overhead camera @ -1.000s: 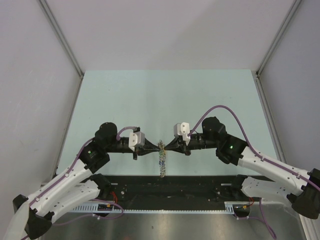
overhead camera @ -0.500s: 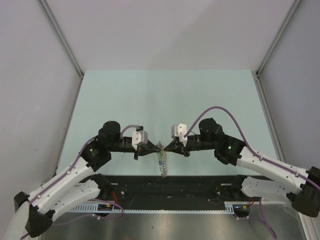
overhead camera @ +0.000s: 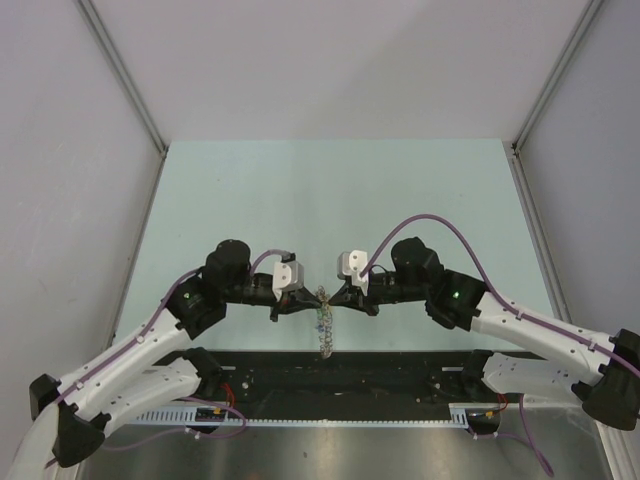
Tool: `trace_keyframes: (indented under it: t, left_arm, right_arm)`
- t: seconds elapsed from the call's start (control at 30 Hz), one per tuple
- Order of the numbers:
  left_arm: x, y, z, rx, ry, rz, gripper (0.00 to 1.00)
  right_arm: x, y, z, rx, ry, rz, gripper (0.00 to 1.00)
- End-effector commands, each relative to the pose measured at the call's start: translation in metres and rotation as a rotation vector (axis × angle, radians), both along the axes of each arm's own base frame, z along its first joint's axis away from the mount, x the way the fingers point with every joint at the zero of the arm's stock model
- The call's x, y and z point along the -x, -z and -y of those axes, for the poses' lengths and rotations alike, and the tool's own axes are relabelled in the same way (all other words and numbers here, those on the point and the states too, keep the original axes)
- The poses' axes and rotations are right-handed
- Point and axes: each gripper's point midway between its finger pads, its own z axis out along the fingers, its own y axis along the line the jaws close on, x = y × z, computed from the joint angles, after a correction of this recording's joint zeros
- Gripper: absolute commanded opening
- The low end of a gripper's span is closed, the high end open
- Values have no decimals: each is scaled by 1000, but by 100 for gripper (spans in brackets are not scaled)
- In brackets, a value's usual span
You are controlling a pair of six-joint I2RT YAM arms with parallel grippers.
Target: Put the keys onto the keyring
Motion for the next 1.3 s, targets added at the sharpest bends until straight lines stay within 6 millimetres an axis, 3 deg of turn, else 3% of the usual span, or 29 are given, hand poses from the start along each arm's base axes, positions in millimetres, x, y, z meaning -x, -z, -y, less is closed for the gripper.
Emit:
trace_keyframes:
  t: [0.0,1.27]
  left_arm:
    - [5,-19,6,28,46,48,0]
    - [11,1,10,-85,82,-61,0]
  right_arm:
    - [-8,-41,-10,-91,6,88,0]
    - [-13,-26,-13,49,15,68,0]
